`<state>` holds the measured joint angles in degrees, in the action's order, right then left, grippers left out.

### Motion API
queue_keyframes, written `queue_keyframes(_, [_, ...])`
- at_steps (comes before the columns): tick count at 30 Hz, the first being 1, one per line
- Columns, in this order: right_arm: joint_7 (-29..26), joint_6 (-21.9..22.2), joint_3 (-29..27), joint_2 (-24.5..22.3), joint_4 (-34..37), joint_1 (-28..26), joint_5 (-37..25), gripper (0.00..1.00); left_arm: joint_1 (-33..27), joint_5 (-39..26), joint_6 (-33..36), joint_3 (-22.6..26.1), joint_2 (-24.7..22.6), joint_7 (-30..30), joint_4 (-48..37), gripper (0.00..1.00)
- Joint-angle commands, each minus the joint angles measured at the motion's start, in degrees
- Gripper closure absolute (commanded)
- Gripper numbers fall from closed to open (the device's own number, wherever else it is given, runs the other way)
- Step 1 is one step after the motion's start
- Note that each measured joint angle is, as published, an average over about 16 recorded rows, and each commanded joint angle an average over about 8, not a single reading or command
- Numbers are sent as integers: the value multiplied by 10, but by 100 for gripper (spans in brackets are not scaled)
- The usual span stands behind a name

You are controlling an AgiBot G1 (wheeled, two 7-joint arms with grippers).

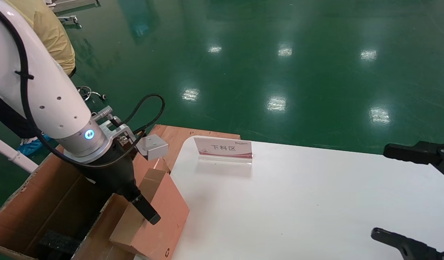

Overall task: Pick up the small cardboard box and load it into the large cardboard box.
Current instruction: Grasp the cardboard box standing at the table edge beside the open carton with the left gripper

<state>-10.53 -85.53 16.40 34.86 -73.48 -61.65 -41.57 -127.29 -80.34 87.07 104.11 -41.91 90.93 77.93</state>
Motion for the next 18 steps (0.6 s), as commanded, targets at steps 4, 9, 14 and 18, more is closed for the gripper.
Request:
queue_keyframes(4, [0, 0, 0, 0, 0, 0, 0, 100, 0, -1, 1, -2, -1, 1, 0, 100])
queue_keyframes(9, [0, 0, 0, 0, 0, 0, 0, 100, 0, -2, 1, -3, -2, 2, 0, 100])
queue_keyframes(14, [0, 0, 0, 0, 0, 0, 0, 100, 0, -3, 2, -3, -2, 3, 0, 100])
queue_keyframes(18, [0, 0, 0, 0, 0, 0, 0, 100, 0, -3, 2, -4, -2, 3, -1, 100])
